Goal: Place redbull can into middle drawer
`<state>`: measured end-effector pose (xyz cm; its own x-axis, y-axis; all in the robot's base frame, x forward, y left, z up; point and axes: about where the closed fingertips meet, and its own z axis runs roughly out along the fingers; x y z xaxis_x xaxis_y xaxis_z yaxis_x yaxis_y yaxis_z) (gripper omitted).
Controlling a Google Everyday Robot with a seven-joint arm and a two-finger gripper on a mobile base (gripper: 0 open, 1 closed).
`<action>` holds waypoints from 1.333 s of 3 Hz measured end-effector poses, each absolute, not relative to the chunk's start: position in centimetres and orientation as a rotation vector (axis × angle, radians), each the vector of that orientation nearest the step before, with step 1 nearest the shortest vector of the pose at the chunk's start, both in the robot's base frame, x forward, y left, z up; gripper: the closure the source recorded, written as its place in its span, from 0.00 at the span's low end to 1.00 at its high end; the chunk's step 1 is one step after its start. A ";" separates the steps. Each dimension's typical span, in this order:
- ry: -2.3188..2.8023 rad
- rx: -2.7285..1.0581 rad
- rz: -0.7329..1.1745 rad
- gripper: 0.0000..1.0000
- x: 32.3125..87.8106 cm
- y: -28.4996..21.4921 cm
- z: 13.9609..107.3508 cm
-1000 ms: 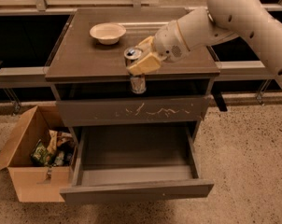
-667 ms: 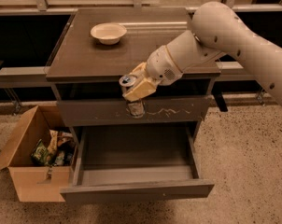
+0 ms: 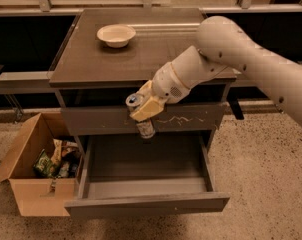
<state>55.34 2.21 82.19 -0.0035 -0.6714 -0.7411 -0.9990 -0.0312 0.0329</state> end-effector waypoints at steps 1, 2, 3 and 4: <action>1.803 -1.723 0.860 1.00 52.9 2.3 76.8; 1.847 -1.670 0.893 1.00 51.0 2.0 70.8; 1.865 -1.566 0.871 1.00 51.1 1.0 65.2; 1.865 -1.566 0.871 1.00 51.1 1.0 65.2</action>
Offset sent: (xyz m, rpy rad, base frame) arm -0.0617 -0.0069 -0.1974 0.0245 0.1406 -0.1332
